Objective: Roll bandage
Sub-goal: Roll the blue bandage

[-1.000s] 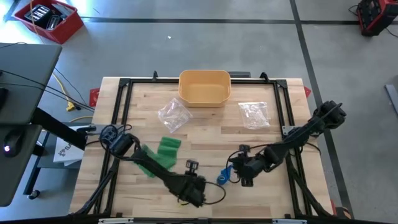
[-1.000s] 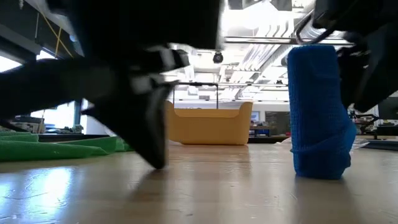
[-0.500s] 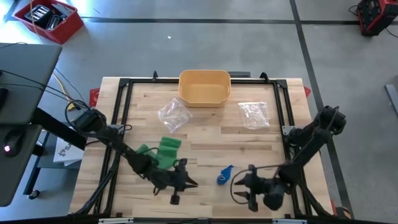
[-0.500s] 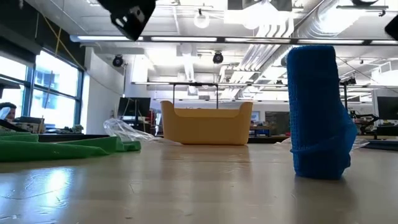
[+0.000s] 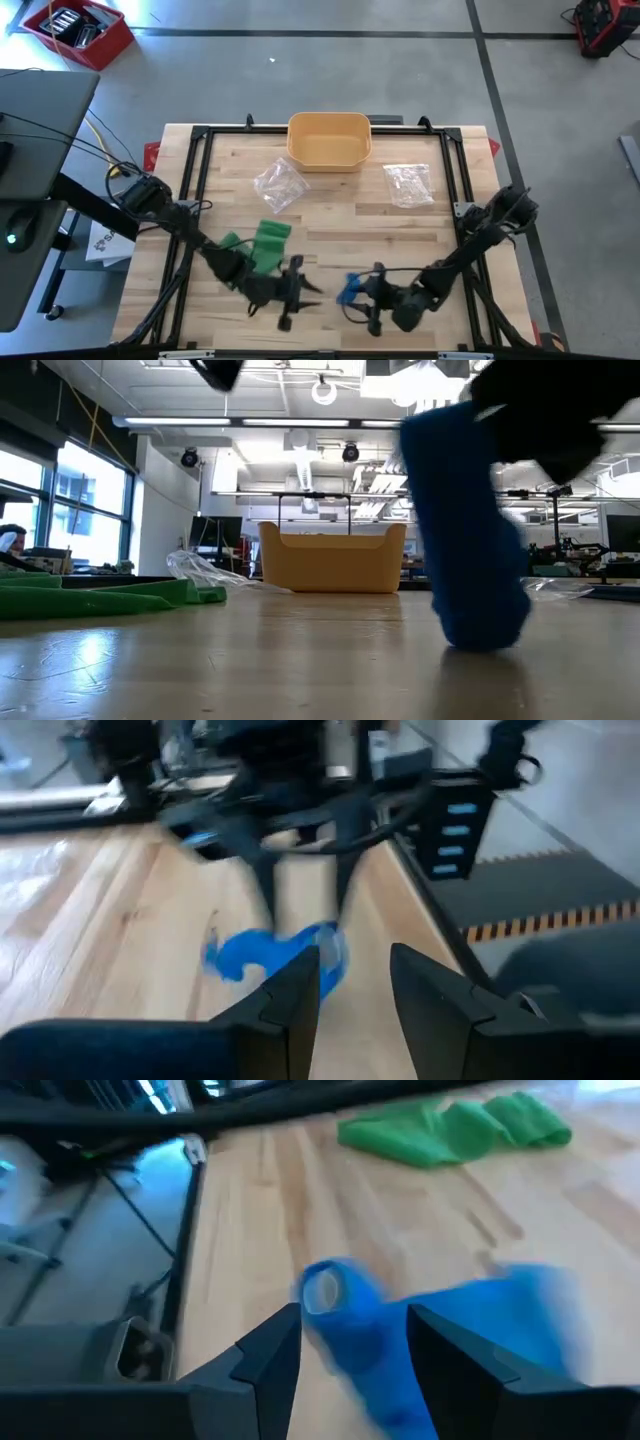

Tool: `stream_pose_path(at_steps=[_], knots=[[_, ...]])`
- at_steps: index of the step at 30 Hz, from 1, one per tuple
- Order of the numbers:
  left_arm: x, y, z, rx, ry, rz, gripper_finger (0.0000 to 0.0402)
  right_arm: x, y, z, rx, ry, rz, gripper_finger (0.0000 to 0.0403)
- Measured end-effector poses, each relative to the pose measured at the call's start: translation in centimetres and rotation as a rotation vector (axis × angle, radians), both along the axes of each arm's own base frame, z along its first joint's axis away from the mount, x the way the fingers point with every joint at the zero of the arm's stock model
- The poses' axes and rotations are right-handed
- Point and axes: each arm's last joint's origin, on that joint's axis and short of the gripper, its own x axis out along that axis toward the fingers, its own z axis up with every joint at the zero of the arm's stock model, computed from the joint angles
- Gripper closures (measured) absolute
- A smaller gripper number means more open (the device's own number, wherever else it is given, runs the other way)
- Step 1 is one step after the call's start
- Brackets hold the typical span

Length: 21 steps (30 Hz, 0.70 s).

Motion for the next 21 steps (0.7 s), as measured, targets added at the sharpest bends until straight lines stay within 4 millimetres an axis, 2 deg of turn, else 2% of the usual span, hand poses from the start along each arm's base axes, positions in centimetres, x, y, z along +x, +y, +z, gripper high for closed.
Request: stream_pose_path(at_steps=[6, 11, 14, 17, 21], knots=[[-2.1, -2.6, 0.3, 0.102, 0.072, 0.036, 0.0298, 5.7, -0.3, -1.3, -0.087, 0.135, 0.061, 0.0229], [-3.8, -3.5, -0.6, 0.056, 0.174, 0.071, 0.0304, 8.5, -0.2, -0.7, -0.167, 0.224, 0.091, 0.0229], [-4.4, -3.5, -1.4, 0.007, 0.218, 0.106, 0.0305, 9.0, 0.3, 1.0, -0.210, 0.258, 0.128, 0.0229], [-3.9, -3.1, -2.1, -0.041, 0.224, 0.144, 0.0305, 8.3, 0.8, 2.3, -0.266, 0.360, 0.144, 0.0229], [-2.3, -2.2, -3.1, -0.053, 0.217, 0.186, 0.0305, 6.5, 1.0, 2.1, -0.281, 0.497, 0.107, 0.0229]])
